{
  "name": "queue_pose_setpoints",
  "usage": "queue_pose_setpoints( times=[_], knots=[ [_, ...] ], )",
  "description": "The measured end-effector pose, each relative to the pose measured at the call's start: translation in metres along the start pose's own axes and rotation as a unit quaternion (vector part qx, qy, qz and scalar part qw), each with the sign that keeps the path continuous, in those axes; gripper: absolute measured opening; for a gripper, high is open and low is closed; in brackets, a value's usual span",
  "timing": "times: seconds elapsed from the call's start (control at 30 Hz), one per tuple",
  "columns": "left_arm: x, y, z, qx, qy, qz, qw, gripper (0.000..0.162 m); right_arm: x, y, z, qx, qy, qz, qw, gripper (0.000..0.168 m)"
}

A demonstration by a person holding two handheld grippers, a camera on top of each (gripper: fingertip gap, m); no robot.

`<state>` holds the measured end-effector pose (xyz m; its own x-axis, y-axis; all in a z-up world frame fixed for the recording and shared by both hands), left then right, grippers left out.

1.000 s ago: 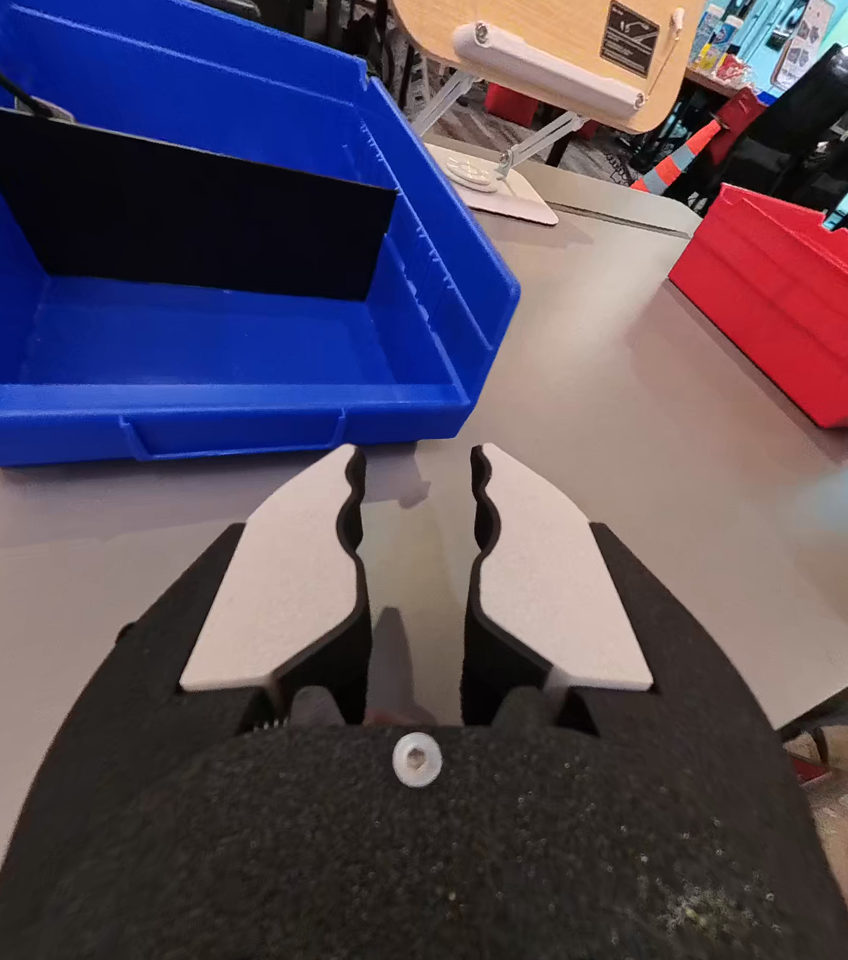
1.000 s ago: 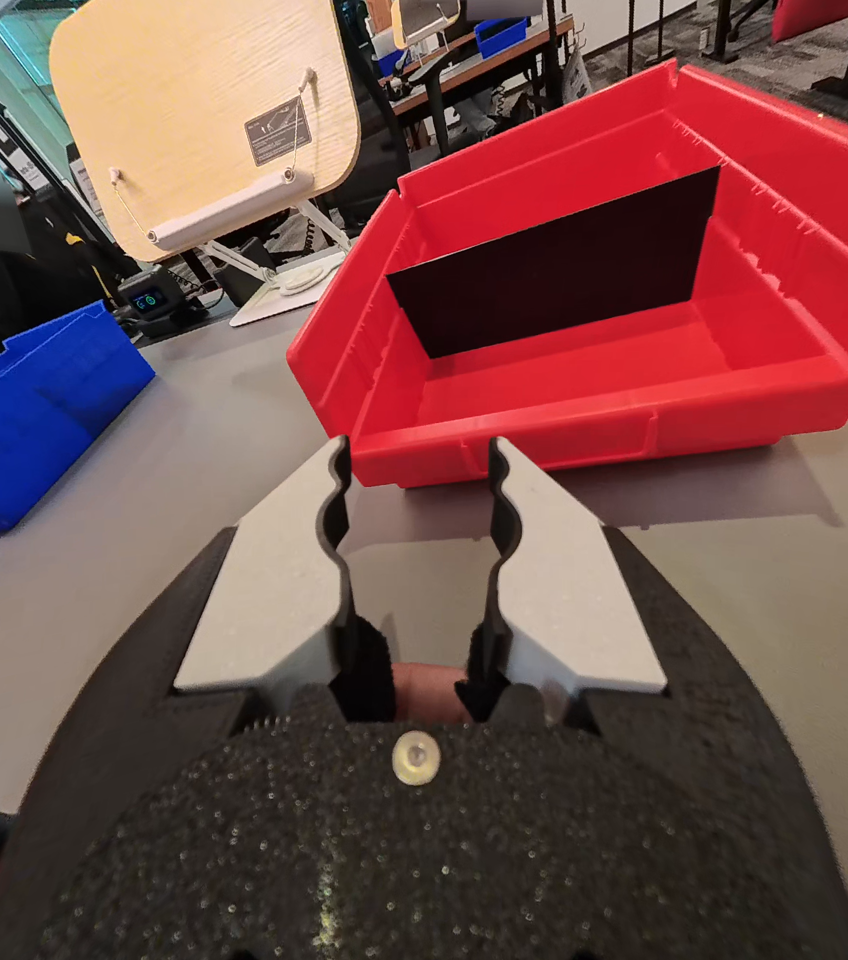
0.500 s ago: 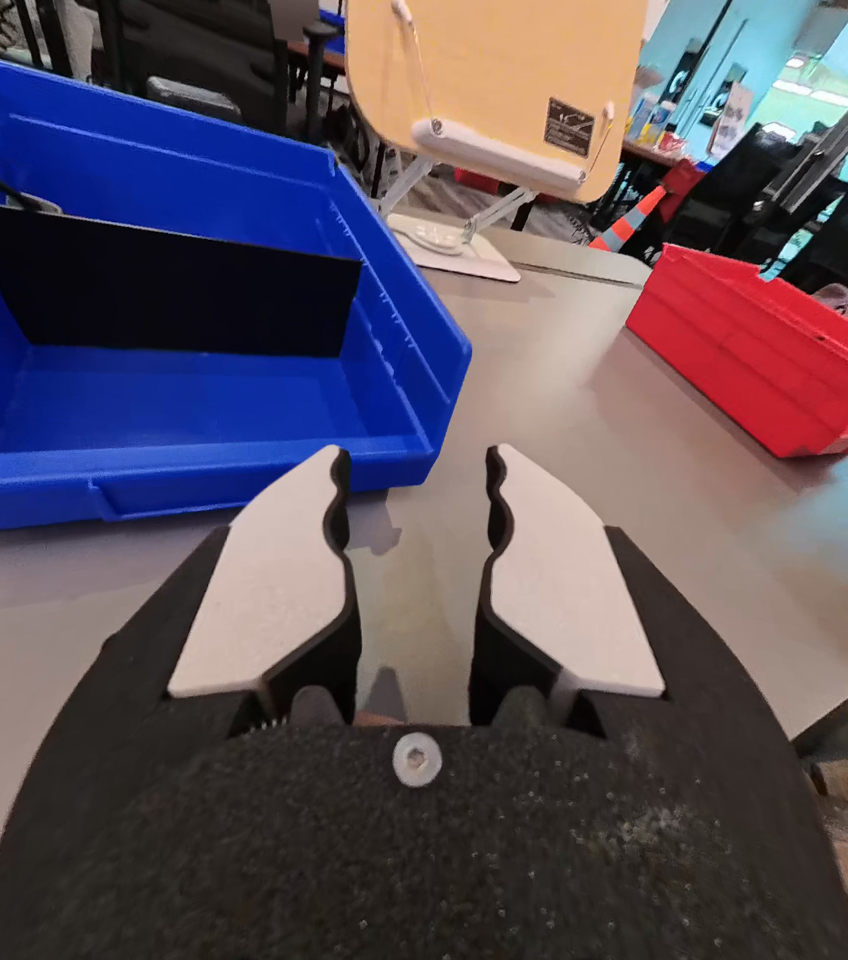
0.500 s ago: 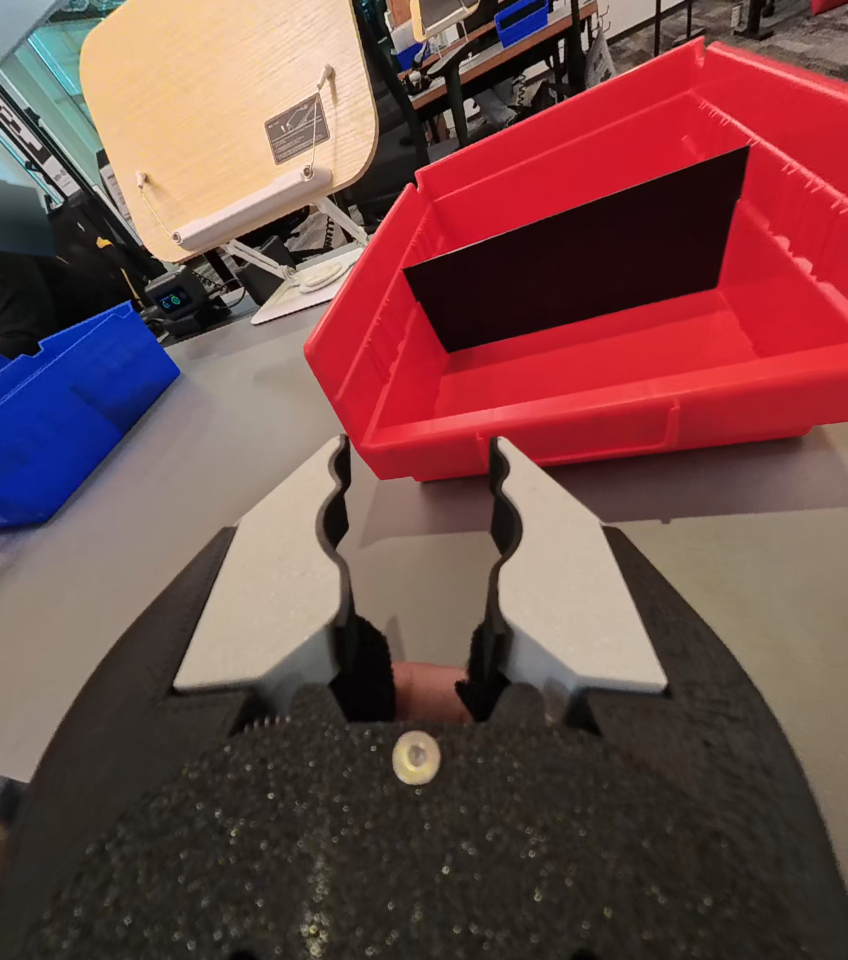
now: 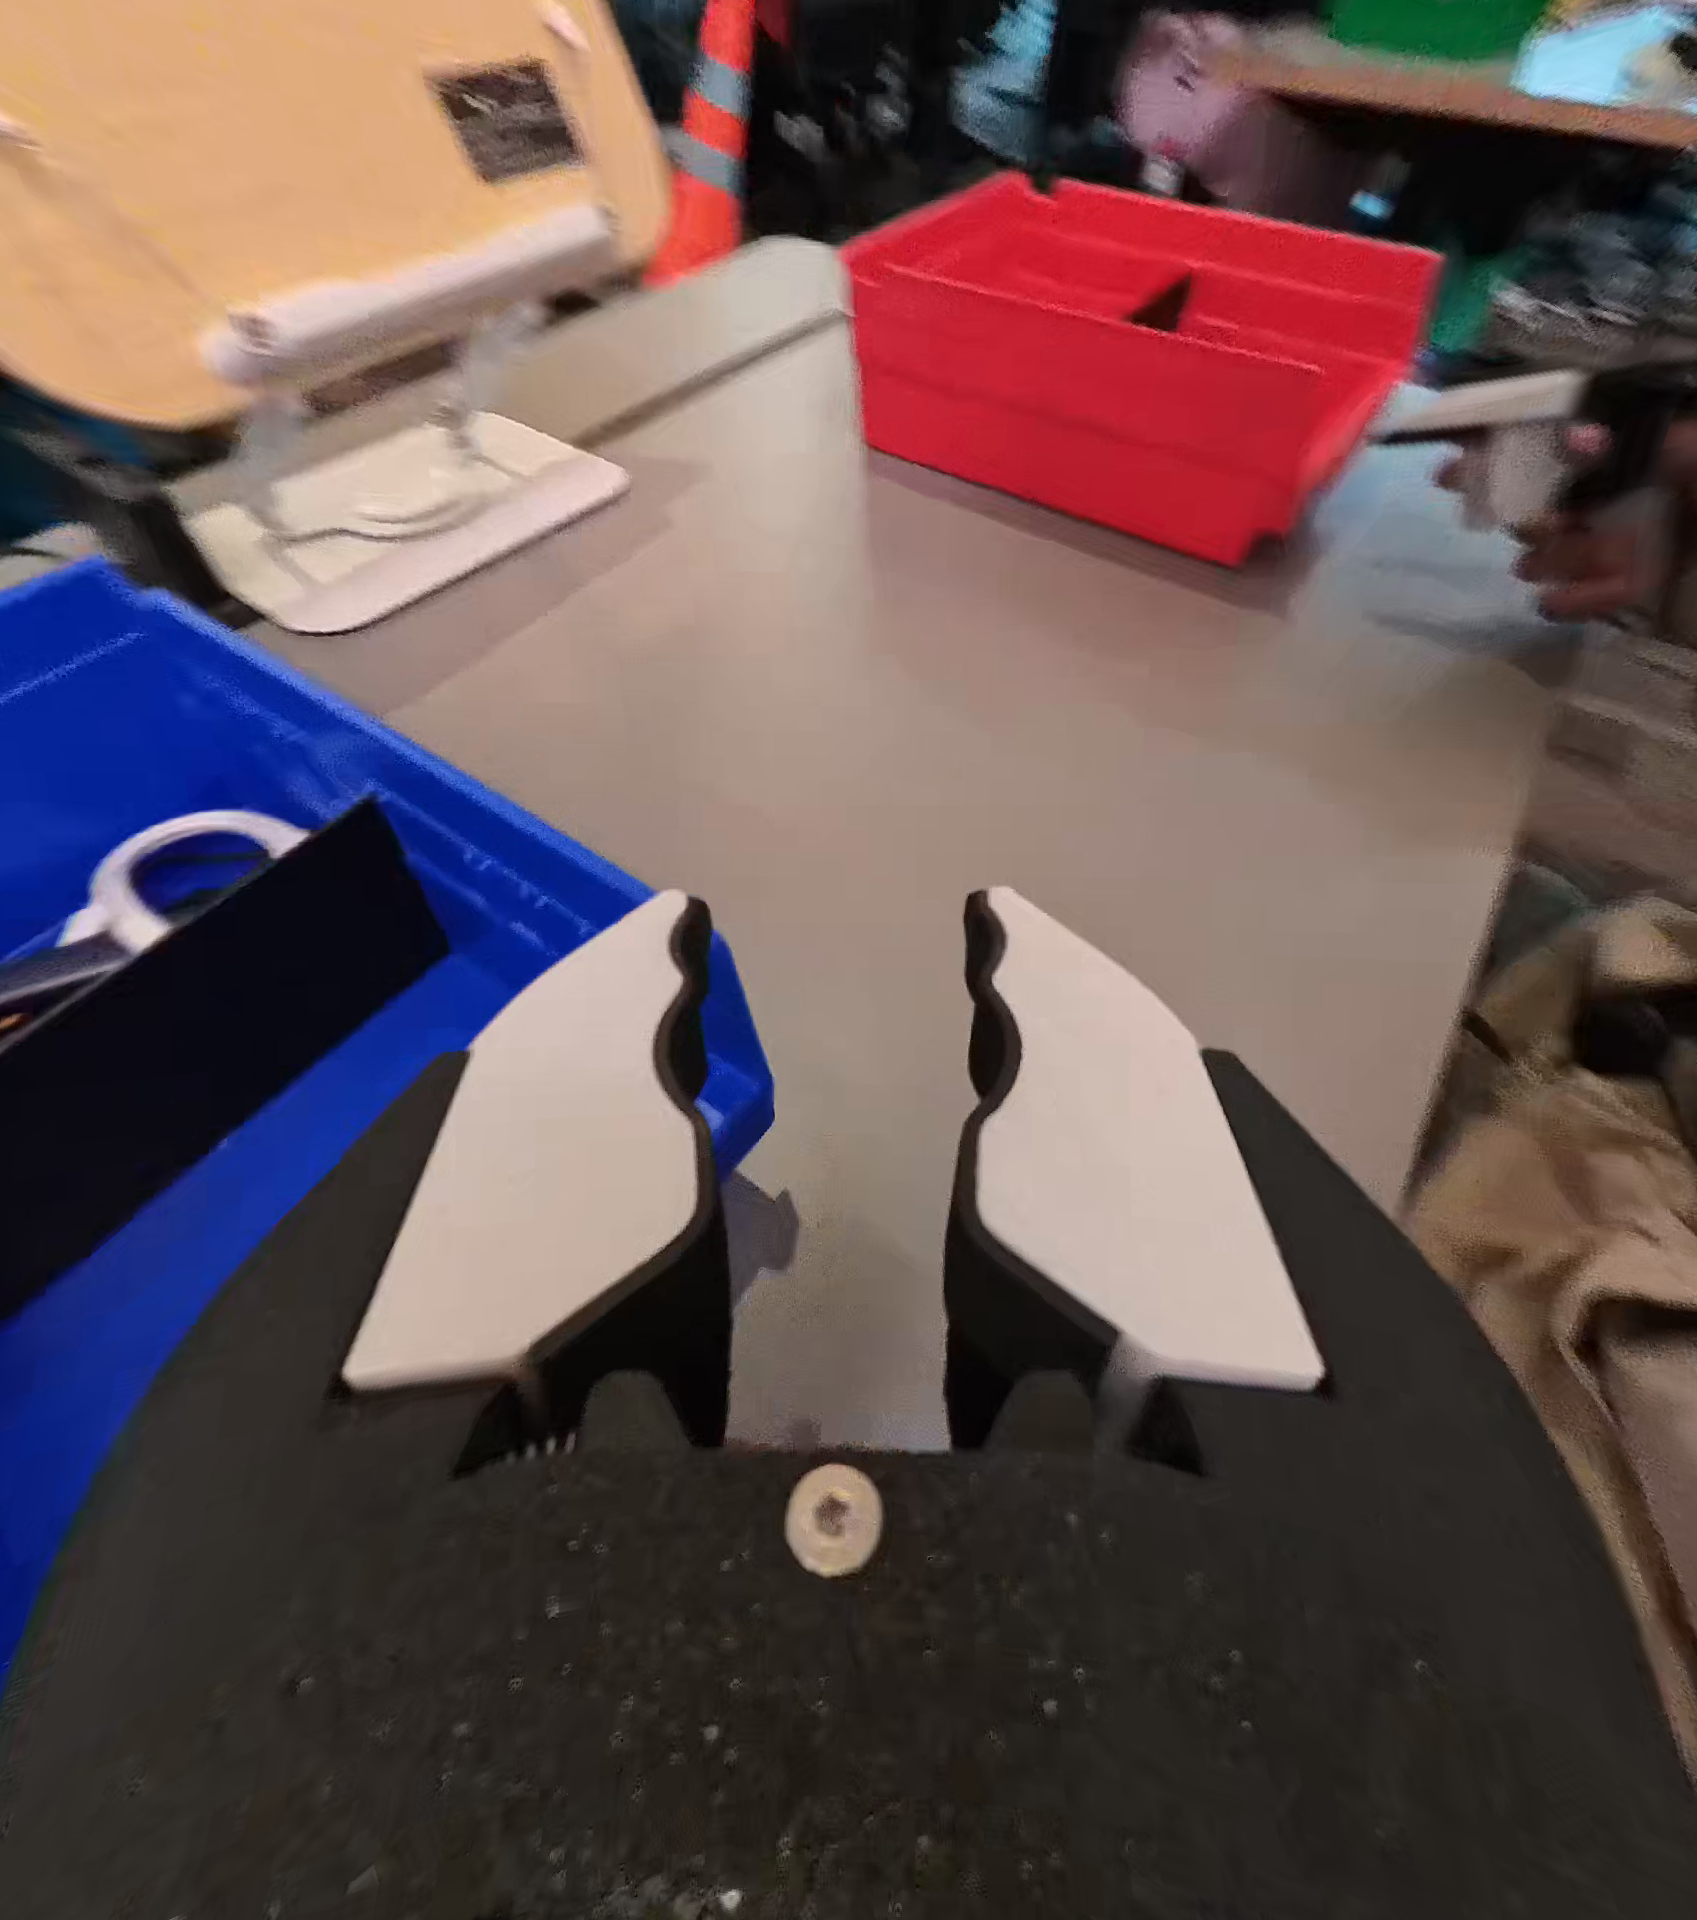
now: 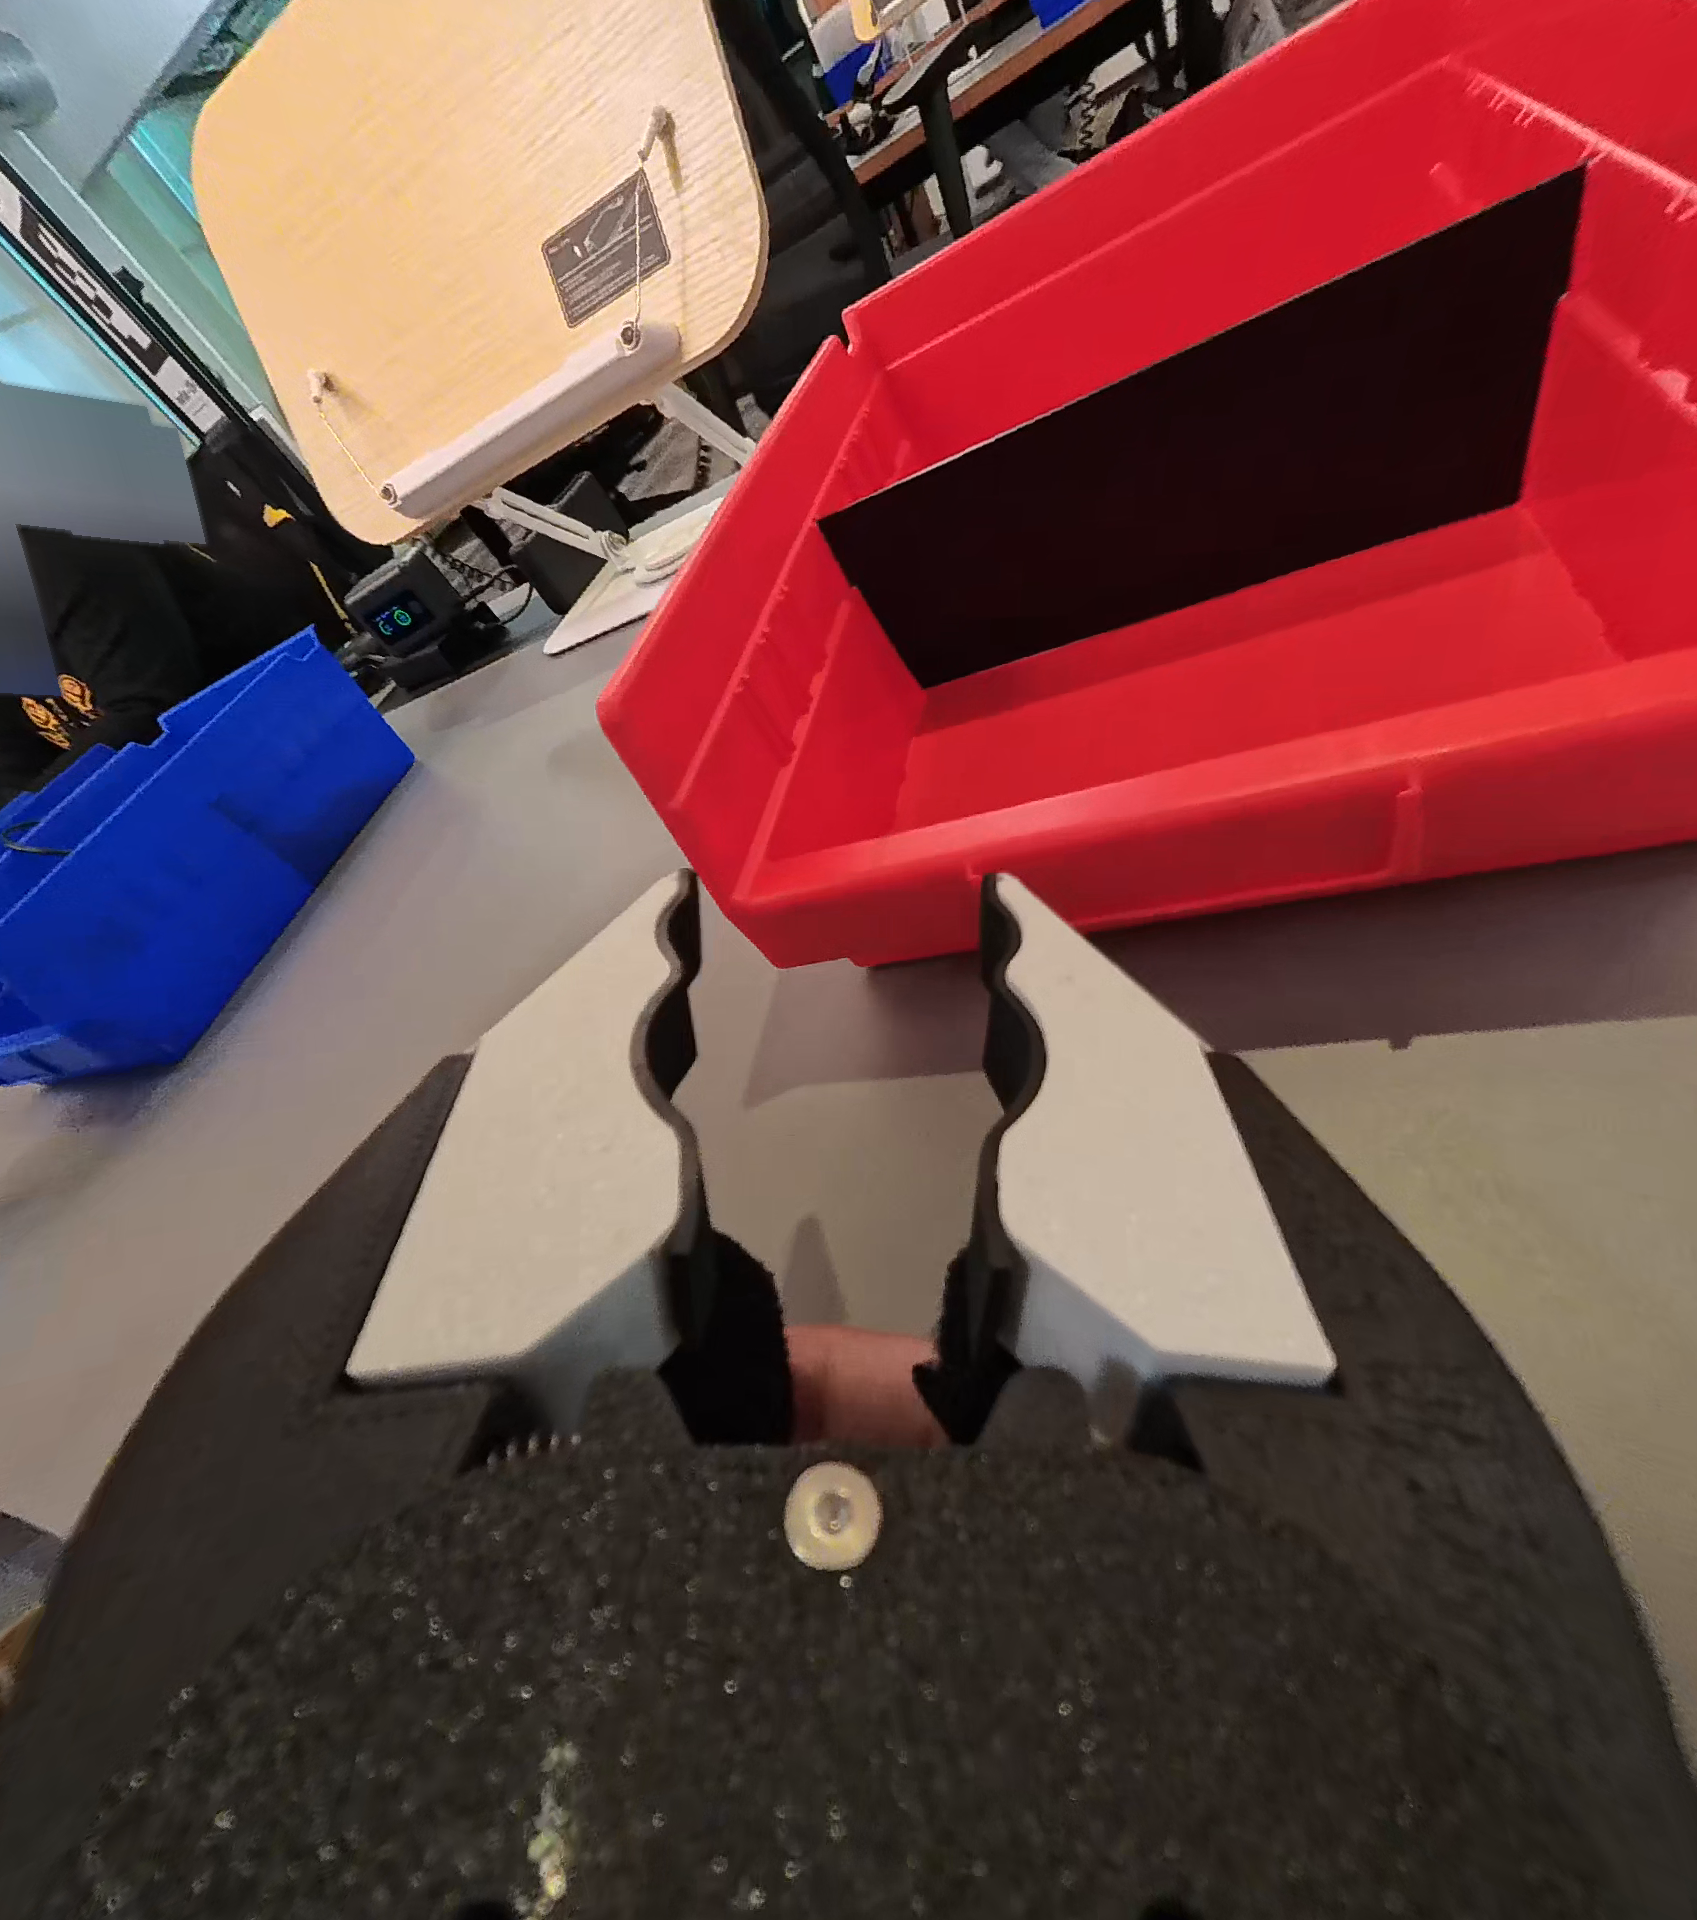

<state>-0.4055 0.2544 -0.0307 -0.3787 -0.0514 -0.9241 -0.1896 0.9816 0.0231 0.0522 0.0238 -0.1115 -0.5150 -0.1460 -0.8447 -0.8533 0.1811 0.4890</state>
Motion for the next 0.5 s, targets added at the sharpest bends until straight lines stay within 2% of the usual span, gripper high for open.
queue_pose_setpoints(
  times=[0.07,0.2,0.3,0.37,0.4,0.5],
  knots=[
    [-0.013,0.022,0.0,0.044,0.041,0.024,0.998,0.05,0.001,-0.001,0.001,-0.005,0.002,0.005,1.0,0.053],
    [-0.034,0.105,0.02,-0.008,0.147,0.165,0.975,0.054,0.001,0.0,0.004,-0.011,0.006,0.001,1.0,0.056],
    [-0.027,0.172,0.049,-0.011,0.296,0.257,0.92,0.053,0.001,0.002,0.007,-0.017,0.008,-0.008,1.0,0.057],
    [-0.009,0.203,0.066,0.038,0.385,0.304,0.871,0.053,0.002,0.004,0.009,-0.024,0.012,-0.01,1.0,0.057],
    [-0.001,0.217,0.074,0.055,0.413,0.319,0.851,0.053,0.003,0.005,0.011,-0.031,0.016,-0.008,0.999,0.058],
    [0.017,0.245,0.097,0.108,0.465,0.321,0.818,0.059,0.004,0.007,0.012,-0.046,0.02,0.008,0.999,0.058]
  ],
)
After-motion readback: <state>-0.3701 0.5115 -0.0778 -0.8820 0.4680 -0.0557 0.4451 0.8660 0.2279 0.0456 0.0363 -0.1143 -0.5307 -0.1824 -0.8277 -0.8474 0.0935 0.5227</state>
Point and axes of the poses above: each gripper's, where its closed fingertips meet, z out along the fingers, x out of its underside, y = z × x across the jaws, the point moved 6 cm from there along -z, back along the fingers, and after that the axes turned 2 degrees about z, right-handed, at the moved point
